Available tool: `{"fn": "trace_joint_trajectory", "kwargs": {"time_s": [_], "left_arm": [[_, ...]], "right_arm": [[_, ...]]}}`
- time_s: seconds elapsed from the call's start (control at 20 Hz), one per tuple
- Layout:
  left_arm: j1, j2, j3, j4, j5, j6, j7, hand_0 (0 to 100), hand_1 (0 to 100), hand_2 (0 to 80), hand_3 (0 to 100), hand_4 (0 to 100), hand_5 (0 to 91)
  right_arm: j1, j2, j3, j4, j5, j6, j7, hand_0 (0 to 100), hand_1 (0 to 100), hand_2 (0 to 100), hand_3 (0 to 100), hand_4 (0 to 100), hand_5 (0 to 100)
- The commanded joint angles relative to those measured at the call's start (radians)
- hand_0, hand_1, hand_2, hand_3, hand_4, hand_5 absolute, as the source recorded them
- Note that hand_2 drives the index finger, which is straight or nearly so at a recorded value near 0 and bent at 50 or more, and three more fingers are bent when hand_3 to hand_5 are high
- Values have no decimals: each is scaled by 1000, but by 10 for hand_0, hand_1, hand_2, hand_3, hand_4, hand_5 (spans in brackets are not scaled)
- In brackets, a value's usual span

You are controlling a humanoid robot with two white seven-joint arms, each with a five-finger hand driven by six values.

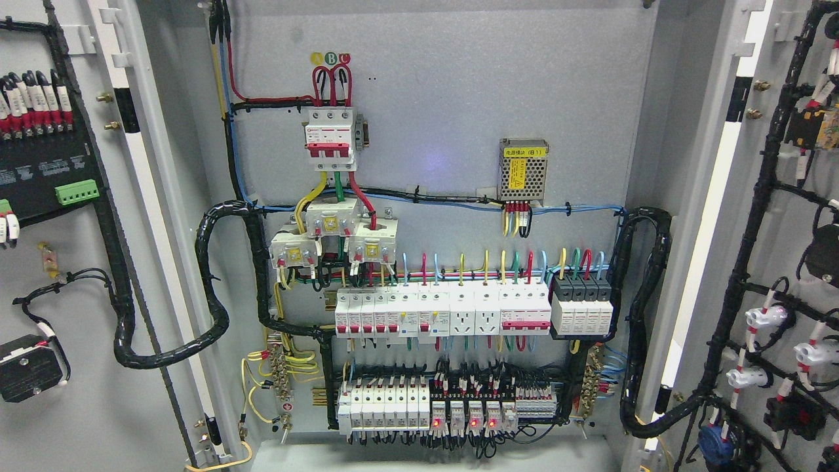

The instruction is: Open door with both hands

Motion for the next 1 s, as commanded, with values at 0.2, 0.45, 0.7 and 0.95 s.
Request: {"fn": "trace_joint_trajectory", "kwargs": {"time_s": [0.2, 0.45, 0.7, 0.95], "left_arm": [[-31, 23, 5, 49, 29, 30, 1, 0, 0, 0, 0, 0, 0], [-45, 26, 2, 63, 30, 30, 1, 0, 0, 0, 0, 0, 0], [-43, 33, 2, 58, 30, 30, 1, 0, 0, 0, 0, 0, 0], [-42, 35, 3, 54, 32, 29, 1, 0, 0, 0, 0, 0, 0]], "right_arm": [[1, 21, -33, 29, -1, 0, 0, 191, 0, 0, 0, 0, 0], [-2, 21, -55, 63, -2, 0, -1, 191, 0, 0, 0, 0, 0], [-8, 20, -69, 69, -42, 0, -4, 191, 0, 0, 0, 0, 0], [-11, 20, -86, 75, -42, 0, -9, 191, 0, 0, 0, 0, 0]]}}
